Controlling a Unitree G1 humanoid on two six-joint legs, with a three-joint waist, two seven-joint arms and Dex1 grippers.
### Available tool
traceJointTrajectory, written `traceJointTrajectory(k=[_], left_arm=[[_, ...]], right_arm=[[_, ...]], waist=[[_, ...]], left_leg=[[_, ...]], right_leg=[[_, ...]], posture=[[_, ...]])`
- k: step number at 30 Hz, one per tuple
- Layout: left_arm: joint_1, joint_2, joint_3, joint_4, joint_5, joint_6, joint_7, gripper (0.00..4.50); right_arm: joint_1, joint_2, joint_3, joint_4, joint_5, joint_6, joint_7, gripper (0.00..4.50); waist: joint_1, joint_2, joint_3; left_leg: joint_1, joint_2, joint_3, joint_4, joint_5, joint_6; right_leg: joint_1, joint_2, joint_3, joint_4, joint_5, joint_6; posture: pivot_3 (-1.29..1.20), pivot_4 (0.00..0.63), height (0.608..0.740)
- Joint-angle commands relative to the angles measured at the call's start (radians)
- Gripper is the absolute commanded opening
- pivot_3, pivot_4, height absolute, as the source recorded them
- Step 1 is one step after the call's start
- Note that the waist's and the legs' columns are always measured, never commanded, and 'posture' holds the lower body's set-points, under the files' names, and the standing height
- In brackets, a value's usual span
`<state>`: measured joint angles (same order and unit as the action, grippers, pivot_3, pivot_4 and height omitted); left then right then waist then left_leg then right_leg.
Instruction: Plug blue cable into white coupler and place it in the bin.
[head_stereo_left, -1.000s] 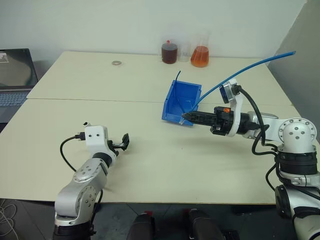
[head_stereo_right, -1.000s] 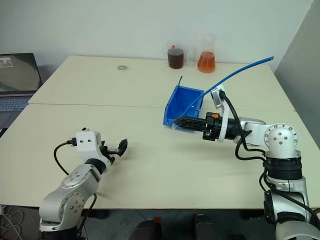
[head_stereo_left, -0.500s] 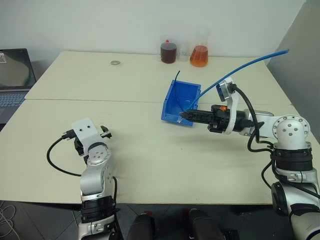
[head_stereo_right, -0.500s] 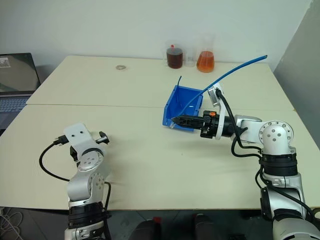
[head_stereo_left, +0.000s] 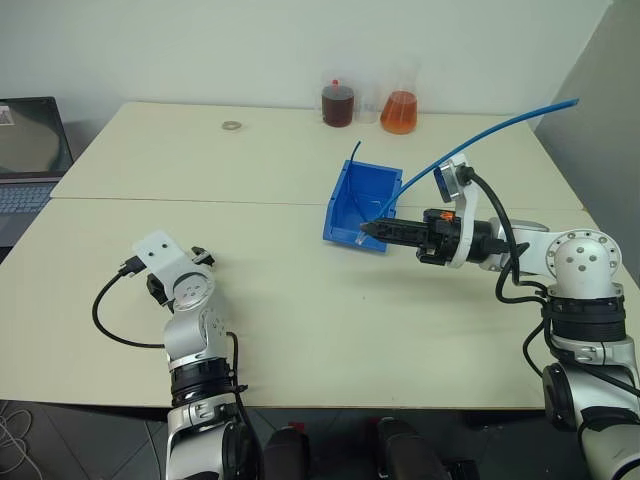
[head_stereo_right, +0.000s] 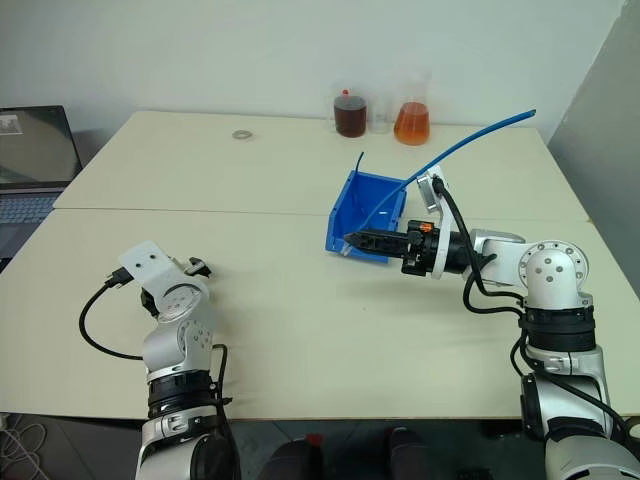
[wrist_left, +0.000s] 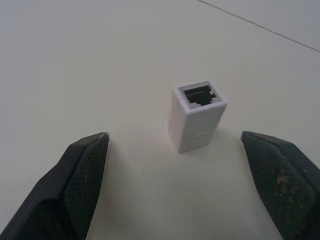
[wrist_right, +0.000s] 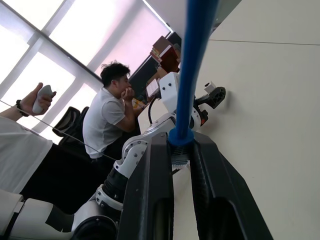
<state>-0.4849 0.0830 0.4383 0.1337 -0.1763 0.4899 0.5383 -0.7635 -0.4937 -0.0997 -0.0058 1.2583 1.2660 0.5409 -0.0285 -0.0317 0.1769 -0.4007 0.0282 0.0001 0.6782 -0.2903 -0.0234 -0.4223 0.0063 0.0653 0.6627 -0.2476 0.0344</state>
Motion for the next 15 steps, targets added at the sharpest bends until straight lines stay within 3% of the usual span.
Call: traceJointTrajectory(k=[1,2,15], left_arm=[[-0.021,0.0,0.003,0.008,-0.001,-0.033,-0.01,4.45],[-0.026,-0.001,0.005,0.016,-0.009,-0.038,-0.02,4.45],[-0.084,0.032,0.038,0.104,-0.013,-0.096,-0.015,1.57]], right_arm=[[-0.019,0.001,-0.038,-0.031,0.01,0.001,-0.008,0.18],[-0.017,0.004,-0.041,-0.031,0.014,0.003,-0.014,0.18],[0.011,0.024,-0.06,-0.058,0.022,0.012,-0.053,0.18]], waist=[[0.0,0.0,0.0],[0.0,0.0,0.0],[0.0,0.0,0.0]], left_leg=[[0.0,0.0,0.0,0.0,0.0,0.0],[0.0,0.0,0.0,0.0,0.0,0.0],[0.0,0.0,0.0,0.0,0.0,0.0]], right_leg=[[0.0,0.0,0.0,0.0,0.0,0.0],[0.0,0.0,0.0,0.0,0.0,0.0],[0.0,0.0,0.0,0.001,0.0,0.0]], posture=[[0.0,0.15,0.74],[0.0,0.15,0.74],[0.0,0.15,0.74]])
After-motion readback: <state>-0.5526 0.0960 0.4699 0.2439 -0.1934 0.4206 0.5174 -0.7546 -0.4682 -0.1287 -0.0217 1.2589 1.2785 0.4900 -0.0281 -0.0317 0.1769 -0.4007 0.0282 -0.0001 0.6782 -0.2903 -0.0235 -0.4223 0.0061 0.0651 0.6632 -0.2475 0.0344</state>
